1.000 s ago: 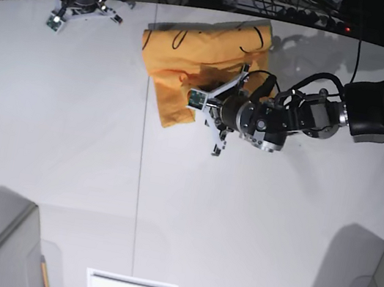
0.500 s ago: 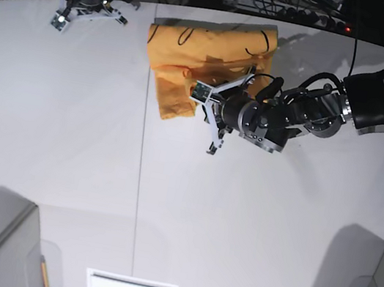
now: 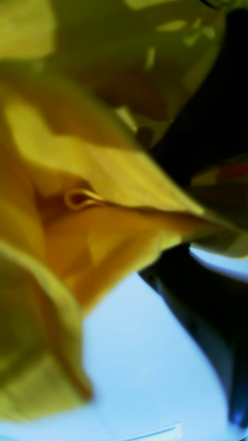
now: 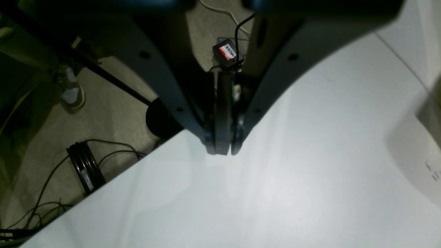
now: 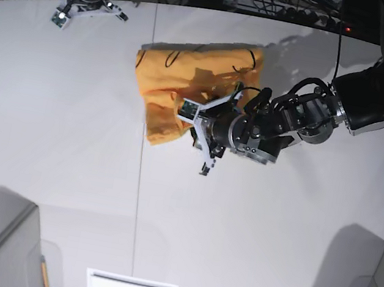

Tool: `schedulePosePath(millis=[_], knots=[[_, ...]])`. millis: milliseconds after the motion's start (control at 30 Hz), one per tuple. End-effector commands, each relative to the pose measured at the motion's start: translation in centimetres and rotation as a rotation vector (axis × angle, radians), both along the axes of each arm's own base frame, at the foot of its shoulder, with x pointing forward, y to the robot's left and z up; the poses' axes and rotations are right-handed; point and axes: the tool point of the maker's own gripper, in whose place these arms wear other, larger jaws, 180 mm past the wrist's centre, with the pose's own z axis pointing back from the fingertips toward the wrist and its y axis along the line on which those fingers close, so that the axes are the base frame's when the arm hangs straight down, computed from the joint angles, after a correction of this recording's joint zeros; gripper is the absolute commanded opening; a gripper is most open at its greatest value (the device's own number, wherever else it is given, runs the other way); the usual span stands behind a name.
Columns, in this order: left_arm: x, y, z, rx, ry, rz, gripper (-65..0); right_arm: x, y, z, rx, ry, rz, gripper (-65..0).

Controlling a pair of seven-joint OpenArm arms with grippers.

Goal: Fold the T-shirt properly

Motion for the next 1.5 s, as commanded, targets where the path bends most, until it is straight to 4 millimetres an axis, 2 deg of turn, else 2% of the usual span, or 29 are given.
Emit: schedulePosePath(millis=[0, 100, 167, 233, 333, 400, 500, 567, 633, 733, 833, 967, 1033, 1100, 1233, 1333, 1400, 1467], knots=[[0.7, -0.9, 1.5, -0.055, -0.006, 0.002, -34.4, 0.4, -0.4, 0.6, -0.023, -0.026, 0.008, -65.0], [0.8, -1.2, 2.0, -0.075, 0.010, 0.010, -16.9, 0.4, -0.4, 0.6, -0.023, -0.026, 0.008, -65.0], [1.5, -1.1, 2.6, -0.089, 0.001, 0.025, -8.1, 0.5, -0.4, 0.6, -0.025, -0.026, 0.009, -65.0], [2.9, -0.9, 3.7, -0.123, -0.020, 0.070, -3.9, 0.5, -0.5, 0.7, -0.028, -0.028, 0.009, -65.0], [5.0, -0.5, 6.7, -0.220, -0.073, 0.152, -5.9, 1.0, -1.2, 1.3, -0.064, -0.072, 0.012, -65.0], [5.5, -0.1, 8.9, -0.299, -0.108, 0.205, -10.4, 1.0, -1.7, 1.7, -0.096, -0.100, 0.016, -65.0], [4.8, 0.7, 11.6, -0.408, -0.146, 0.268, -26.2, 0.3, -3.5, 2.4, -0.157, -0.120, -0.002, -65.0], [3.7, 1.7, 12.4, -0.457, -0.154, 0.319, -44.9, -0.5, -4.1, 2.7, -0.186, -0.123, -0.005, -65.0], [2.7, 3.6, 12.3, -0.465, -0.155, 0.377, -65.0, -1.6, -4.0, 2.7, -0.192, -0.108, 0.001, -65.0], [0.7, 6.1, 10.6, -0.444, -0.121, 0.462, -65.0, -3.9, -3.6, 2.3, -0.177, -0.053, 0.003, -65.0], [-2.3, 9.0, 7.7, -0.367, -0.046, 0.515, -65.0, -7.5, -1.8, 1.4, -0.133, 0.041, 0.032, -65.0], [-8.8, 11.4, 3.8, -0.274, 0.106, 0.559, -65.0, -12.0, 0.9, 0.5, -0.059, 0.166, 0.078, -65.0], [-12.8, 12.0, 2.5, -0.280, 0.197, 0.594, -65.0, -14.0, 2.6, 0.0, 0.001, 0.246, 0.114, -65.0], [-17.3, 12.7, 1.7, -0.300, 0.297, 0.641, -65.0, -16.2, 5.6, -0.7, 0.097, 0.347, 0.172, -65.0], [-25.6, 12.9, 1.5, -0.338, 0.491, 0.714, -65.0, -18.6, 9.8, -1.9, 0.211, 0.474, 0.339, -65.0], [-30.4, 14.1, -0.1, -0.275, 0.606, 0.800, -65.0, -20.0, 11.5, -4.5, 0.216, 0.539, 0.443, -65.0], [-32.6, 15.5, -2.9, -0.209, 0.648, 0.896, -65.0, -21.2, 13.0, -6.7, 0.248, 0.604, 0.466, -65.0], [-34.5, 17.7, -6.7, -0.096, 0.663, 0.954, -65.0, -23.0, 14.3, -9.1, 0.295, 0.701, 0.454, -65.0]])
